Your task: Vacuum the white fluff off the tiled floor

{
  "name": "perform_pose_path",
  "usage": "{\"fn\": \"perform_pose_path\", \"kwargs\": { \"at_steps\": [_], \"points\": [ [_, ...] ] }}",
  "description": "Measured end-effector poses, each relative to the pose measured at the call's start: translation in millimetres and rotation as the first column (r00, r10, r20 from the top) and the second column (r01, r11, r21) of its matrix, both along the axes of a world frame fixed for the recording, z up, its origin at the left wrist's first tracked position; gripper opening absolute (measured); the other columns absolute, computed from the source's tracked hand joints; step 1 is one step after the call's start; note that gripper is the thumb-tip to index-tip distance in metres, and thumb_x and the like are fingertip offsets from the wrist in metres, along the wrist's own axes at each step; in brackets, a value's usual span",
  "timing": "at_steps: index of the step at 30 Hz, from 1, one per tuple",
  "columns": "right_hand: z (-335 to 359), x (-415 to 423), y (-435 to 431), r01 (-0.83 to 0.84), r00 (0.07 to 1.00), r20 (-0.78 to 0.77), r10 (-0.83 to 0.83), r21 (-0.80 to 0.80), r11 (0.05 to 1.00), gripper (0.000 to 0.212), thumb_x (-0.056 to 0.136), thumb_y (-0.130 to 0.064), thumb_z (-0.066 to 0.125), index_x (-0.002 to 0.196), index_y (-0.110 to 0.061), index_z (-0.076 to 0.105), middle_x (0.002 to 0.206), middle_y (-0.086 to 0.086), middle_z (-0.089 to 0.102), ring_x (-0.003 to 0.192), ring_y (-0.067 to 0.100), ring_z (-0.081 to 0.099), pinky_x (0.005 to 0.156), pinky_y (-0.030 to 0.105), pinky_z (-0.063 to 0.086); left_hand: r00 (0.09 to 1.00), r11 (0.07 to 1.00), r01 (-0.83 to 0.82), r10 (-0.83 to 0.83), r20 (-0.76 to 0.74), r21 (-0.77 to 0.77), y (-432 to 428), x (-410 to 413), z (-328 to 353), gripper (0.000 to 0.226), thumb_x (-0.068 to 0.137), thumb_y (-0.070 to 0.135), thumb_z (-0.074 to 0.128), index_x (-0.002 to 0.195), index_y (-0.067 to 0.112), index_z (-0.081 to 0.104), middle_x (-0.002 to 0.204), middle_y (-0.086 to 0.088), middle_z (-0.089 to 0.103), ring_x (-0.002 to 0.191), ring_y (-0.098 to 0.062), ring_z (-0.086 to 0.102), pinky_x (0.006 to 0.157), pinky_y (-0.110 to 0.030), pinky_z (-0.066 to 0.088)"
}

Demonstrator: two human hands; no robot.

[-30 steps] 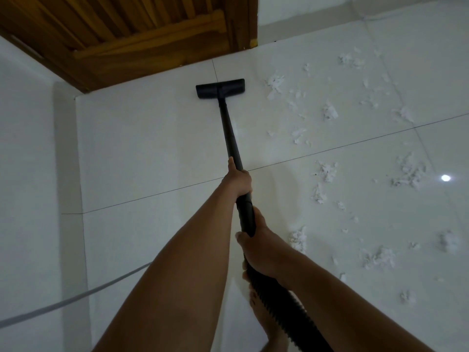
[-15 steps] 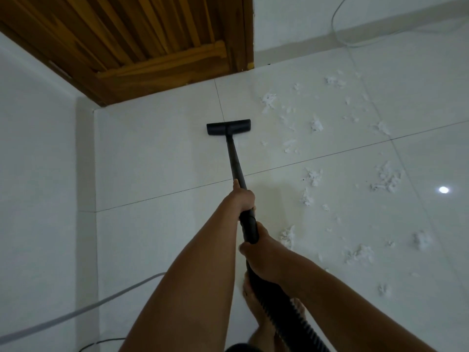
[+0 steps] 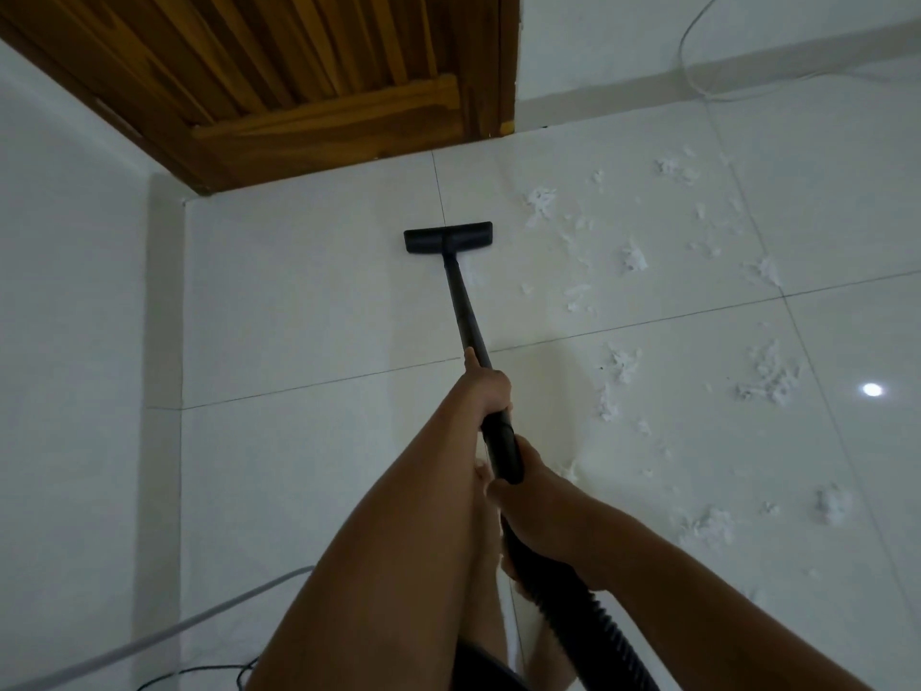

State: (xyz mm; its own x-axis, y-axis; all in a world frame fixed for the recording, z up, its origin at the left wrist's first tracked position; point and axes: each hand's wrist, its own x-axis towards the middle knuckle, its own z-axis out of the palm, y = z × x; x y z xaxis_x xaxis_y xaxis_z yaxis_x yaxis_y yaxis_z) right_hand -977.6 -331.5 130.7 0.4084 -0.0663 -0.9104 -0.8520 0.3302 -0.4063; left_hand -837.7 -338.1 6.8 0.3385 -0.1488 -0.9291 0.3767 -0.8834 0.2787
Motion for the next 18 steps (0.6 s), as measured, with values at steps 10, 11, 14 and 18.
{"fn": "perform_pose_path", "kwargs": {
  "at_steps": [10, 11, 14, 18],
  "points": [
    [25.6, 113.4, -57.0, 0.104, 0.994, -0.056, -0.097, 0.132, 0.986, 0.055, 0.105, -0.016, 0.047, 0.148, -0.044, 0.028, 0.067, 0.016, 0.057, 0.039, 0.021, 0.056, 0.044, 0.031, 0.052, 0.991, 0.991, 0.130, -0.131, 0.012, 0.034, -52.5, 112.6, 34.2, 0.086, 0.097, 0.006, 0.038, 0.156, 0.033, -0.019, 0.103, -0.015, 0.065, 0.093, -0.026, 0.064, 0.098, -0.045, 0.054],
    [28.2, 122.1, -62.2, 0.113, 0.992, -0.066, -0.105, 0.136, 0.984, 0.054, 0.105, -0.015, 0.047, 0.148, -0.043, 0.030, 0.067, 0.016, 0.057, 0.038, 0.021, 0.056, 0.044, 0.031, 0.052, 0.992, 0.991, 0.127, -0.128, 0.009, 0.034, -57.2, 120.5, 39.1, 0.085, 0.097, 0.006, 0.037, 0.156, 0.032, -0.018, 0.097, -0.014, 0.064, 0.090, -0.025, 0.063, 0.098, -0.043, 0.055],
    [35.4, 142.0, -74.5, 0.124, 0.990, -0.083, -0.113, 0.152, 0.981, 0.052, 0.105, -0.015, 0.047, 0.147, -0.041, 0.030, 0.067, 0.015, 0.056, 0.039, 0.021, 0.056, 0.043, 0.031, 0.052, 0.996, 0.996, 0.087, -0.087, -0.012, 0.034, -68.0, 138.6, 47.6, 0.081, 0.098, 0.007, 0.035, 0.158, 0.032, -0.012, 0.089, -0.011, 0.062, 0.085, -0.022, 0.061, 0.095, -0.039, 0.055],
    [39.6, 163.5, -83.7, 0.123, 0.988, -0.107, -0.108, 0.150, 0.981, 0.055, 0.105, -0.016, 0.048, 0.148, -0.044, 0.029, 0.070, 0.015, 0.055, 0.040, 0.020, 0.056, 0.043, 0.030, 0.052, 0.997, 0.997, 0.068, -0.067, -0.031, 0.025, -77.8, 158.3, 48.7, 0.081, 0.097, 0.007, 0.036, 0.158, 0.033, -0.011, 0.087, -0.010, 0.061, 0.082, -0.020, 0.060, 0.097, -0.039, 0.055]
  ]
}}
